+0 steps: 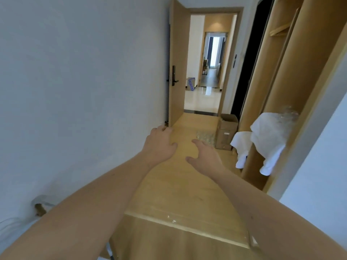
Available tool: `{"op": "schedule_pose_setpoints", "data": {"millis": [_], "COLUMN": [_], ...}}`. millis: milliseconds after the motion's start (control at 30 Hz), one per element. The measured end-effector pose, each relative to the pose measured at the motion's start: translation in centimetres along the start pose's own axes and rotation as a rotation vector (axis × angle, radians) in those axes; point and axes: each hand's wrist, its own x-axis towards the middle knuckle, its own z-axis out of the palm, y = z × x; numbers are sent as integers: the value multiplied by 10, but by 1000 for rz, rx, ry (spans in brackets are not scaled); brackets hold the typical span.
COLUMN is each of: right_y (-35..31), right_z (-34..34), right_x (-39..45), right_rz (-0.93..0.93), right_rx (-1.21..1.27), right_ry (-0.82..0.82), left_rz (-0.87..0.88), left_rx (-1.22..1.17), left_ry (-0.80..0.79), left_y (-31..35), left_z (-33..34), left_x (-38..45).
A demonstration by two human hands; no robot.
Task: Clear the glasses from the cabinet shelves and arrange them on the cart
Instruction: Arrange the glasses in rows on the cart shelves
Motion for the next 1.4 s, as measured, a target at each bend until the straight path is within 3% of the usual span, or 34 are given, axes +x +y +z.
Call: {"op": "schedule_pose_setpoints", "data": {"millis": [267, 533, 900, 1400], "right_y": [86, 157, 209, 245], "right_z": [-38, -52, -10, 14], "right_x": [88, 170, 279, 416], "right_rz": [71, 141, 337, 570], "right_rx": [21, 5, -18, -6], "right_ry": [118, 134, 167, 209], "left_rz": [134, 206, 319, 462], "left_rx": [-38, -47, -16, -160], "left_ry": [-22, -59, -164, -284], "left_y": [56, 78, 52, 28], "left_z": [65, 117, 172, 237], "left_x": [119, 227, 359, 521]}}
